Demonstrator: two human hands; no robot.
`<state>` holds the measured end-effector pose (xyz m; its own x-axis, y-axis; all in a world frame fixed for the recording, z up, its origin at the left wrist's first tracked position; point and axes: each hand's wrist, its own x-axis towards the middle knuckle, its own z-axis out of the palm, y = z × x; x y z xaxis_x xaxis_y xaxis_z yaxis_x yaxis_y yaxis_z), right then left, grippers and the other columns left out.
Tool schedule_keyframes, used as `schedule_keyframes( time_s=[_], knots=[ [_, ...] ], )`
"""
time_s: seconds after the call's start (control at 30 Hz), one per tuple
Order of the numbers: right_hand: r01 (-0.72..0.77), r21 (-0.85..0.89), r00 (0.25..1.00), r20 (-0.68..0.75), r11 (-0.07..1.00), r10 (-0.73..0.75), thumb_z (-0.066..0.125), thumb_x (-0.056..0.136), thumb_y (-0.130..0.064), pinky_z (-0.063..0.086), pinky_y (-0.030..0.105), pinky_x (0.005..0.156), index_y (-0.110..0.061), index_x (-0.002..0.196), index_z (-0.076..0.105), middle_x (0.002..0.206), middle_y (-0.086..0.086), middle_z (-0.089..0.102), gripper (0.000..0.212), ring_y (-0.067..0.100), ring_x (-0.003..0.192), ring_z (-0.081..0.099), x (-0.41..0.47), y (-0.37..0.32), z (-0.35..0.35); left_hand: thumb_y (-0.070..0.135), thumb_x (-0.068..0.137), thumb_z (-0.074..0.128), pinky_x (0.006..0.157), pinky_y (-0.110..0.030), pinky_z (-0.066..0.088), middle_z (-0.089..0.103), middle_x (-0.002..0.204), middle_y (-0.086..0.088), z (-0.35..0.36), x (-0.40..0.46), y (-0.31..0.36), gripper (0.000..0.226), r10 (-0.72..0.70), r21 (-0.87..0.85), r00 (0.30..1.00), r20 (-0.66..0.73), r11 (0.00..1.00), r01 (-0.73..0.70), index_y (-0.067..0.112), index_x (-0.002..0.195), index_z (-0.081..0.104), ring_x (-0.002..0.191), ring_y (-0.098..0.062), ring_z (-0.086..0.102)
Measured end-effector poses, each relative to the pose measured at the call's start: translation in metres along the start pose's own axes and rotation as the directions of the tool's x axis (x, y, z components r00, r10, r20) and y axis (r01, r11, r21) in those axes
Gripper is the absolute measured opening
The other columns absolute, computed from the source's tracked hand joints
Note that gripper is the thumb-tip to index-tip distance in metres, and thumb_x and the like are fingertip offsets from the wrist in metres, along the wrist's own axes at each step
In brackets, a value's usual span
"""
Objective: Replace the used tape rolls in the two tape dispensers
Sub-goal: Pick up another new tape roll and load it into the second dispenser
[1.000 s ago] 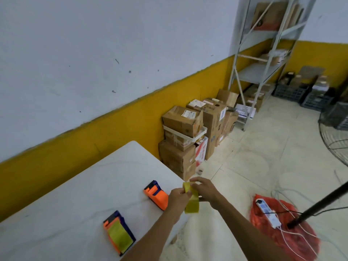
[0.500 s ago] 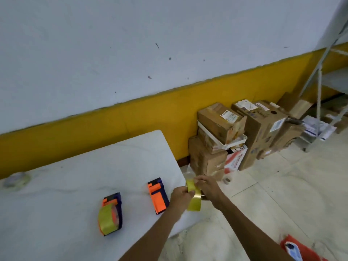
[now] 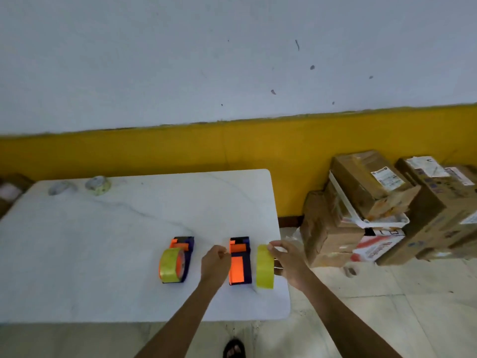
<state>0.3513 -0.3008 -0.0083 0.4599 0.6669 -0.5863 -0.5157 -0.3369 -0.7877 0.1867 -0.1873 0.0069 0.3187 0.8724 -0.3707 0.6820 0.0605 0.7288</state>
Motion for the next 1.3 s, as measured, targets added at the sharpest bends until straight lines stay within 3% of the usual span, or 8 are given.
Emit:
schedule_keyframes(
  time_s=[0.07,0.17,0.37,0.63,0.87,1.0,1.17,1.3],
  knots=[
    [-0.014,-0.002,1.0,0.01,1.0,0.014,0.066,0.089,-0.016,0.052,0.03,0.057,-0.012,0.099,0.063,0.076,0.009,0.064,0.012,0.02,0.061,0.063,0.009,0.004,0.009,0.013,0.087,0.051,0.064,-0.026,0.041,0.063,0.096,-0.002,-0.003,0.007,-0.014,0.022,-0.06,0.038,0.997,0.039,0.998,0.059,0.013,0.104,0.065,0.084,-0.019,0.056],
    [-0.039,-0.006,0.999,0.026,0.999,0.039,0.066,0.089,-0.015,0.052,0.031,0.058,-0.012,0.097,0.062,0.074,0.009,0.063,0.009,0.022,0.06,0.063,0.023,0.007,0.021,0.013,0.087,0.047,0.055,-0.024,0.037,0.059,0.08,-0.001,-0.001,0.014,-0.027,0.016,-0.107,0.061,0.983,0.147,0.993,0.099,0.015,0.079,0.061,0.069,-0.015,0.051],
    [-0.067,-0.043,0.997,0.022,0.997,0.068,0.066,0.089,-0.017,0.052,0.036,0.066,-0.012,0.101,0.06,0.083,0.014,0.061,0.015,0.028,0.072,0.062,0.042,0.008,0.039,0.015,0.085,0.047,0.059,-0.027,0.036,0.044,0.056,-0.001,0.012,0.031,-0.035,0.032,-0.14,-0.037,0.957,0.253,0.987,0.154,0.018,0.054,0.041,0.058,-0.018,0.043],
    [-0.107,-0.022,0.994,-0.02,0.994,0.106,0.061,0.092,-0.012,0.055,0.04,0.068,-0.005,0.107,0.057,0.086,0.017,0.065,0.017,0.031,0.073,0.066,0.046,0.011,0.052,0.006,0.084,0.045,0.052,-0.026,0.025,0.037,0.054,0.001,0.01,0.05,-0.037,0.035,-0.116,-0.093,0.96,0.253,0.985,0.144,0.018,0.052,0.035,0.054,-0.015,0.034],
    [-0.194,0.057,0.98,-0.043,0.979,0.196,0.063,0.09,-0.008,0.058,0.045,0.065,0.005,0.117,0.053,0.114,0.03,0.063,0.031,0.042,0.092,0.067,0.061,0.016,0.066,0.007,0.081,0.042,0.053,-0.027,0.028,0.041,0.058,-0.002,0.012,0.053,-0.025,0.025,-0.13,-0.119,0.963,0.236,0.98,0.161,0.015,0.058,0.042,0.056,-0.018,0.037],
    [-0.203,0.071,0.979,-0.023,0.977,0.205,0.063,0.09,-0.006,0.059,0.039,0.054,0.002,0.103,0.055,0.098,0.023,0.065,0.018,0.037,0.081,0.068,0.061,0.017,0.068,0.015,0.09,0.041,0.051,-0.024,0.027,0.041,0.057,0.001,0.014,0.046,-0.024,0.036,-0.138,-0.115,0.967,0.212,0.98,0.165,0.018,0.054,0.04,0.055,-0.014,0.036],
    [-0.196,-0.03,0.98,-0.051,0.98,0.194,0.076,0.081,-0.021,0.057,0.056,0.081,0.001,0.096,0.059,0.092,0.025,0.067,0.031,0.041,0.084,0.068,0.077,0.019,0.062,0.047,0.091,0.052,0.053,-0.022,0.033,0.041,0.056,0.003,0.014,0.046,-0.032,0.048,-0.024,-0.107,0.971,0.239,0.993,0.051,0.017,0.056,0.041,0.054,-0.011,0.041],
    [-0.162,-0.094,0.986,-0.051,0.982,0.158,0.077,0.08,-0.026,0.057,0.041,0.064,-0.002,0.088,0.058,0.075,0.017,0.065,0.031,0.028,0.059,0.065,0.082,0.02,0.063,0.05,0.077,0.069,0.055,-0.016,0.043,0.058,0.069,0.004,0.018,0.045,-0.044,0.039,0.055,-0.087,0.957,0.285,0.996,-0.031,0.011,0.08,0.064,0.06,-0.006,0.054]
  ],
)
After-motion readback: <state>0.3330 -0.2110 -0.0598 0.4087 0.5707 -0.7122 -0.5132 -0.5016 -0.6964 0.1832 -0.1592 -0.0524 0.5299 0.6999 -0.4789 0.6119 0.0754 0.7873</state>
